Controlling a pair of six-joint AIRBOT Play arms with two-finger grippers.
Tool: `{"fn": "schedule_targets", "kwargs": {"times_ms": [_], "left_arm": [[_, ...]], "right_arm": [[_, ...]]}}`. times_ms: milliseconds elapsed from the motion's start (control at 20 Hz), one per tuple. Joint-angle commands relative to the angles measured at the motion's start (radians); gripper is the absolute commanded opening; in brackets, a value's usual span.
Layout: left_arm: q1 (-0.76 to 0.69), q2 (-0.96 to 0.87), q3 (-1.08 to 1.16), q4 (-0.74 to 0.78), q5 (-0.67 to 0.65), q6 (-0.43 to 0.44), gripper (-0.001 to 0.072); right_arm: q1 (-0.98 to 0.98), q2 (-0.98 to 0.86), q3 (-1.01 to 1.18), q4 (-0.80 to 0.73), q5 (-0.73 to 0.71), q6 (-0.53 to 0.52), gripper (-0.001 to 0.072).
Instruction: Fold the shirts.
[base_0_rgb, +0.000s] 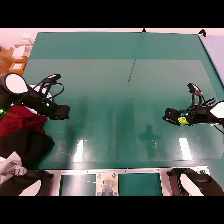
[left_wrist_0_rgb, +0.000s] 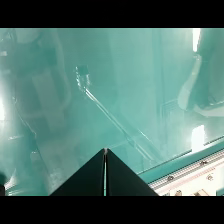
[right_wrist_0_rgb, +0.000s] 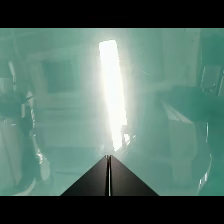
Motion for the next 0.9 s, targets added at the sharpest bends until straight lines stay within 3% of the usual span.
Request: {"fn": "schedule_targets", "kwargs": {"times_ms": [0,600,850], "left_arm": [[0.000,0.001,0.000,0.000,0.000,0.000,0.0031],[0.000,0.001,0.000,0.000,0.000,0.000,0.0031],[0.000,0.001,0.000,-0.060,0.129,-0.001,0.0031]], "right_arm": [[0.001,0.001,0.000,0.000,0.000,0.000,0.0014],[0.001,0.001,0.000,0.000,0.000,0.000,0.0014],[0.001,0.001,0.000,0.000,-0.003,0.001,0.0014]]}}
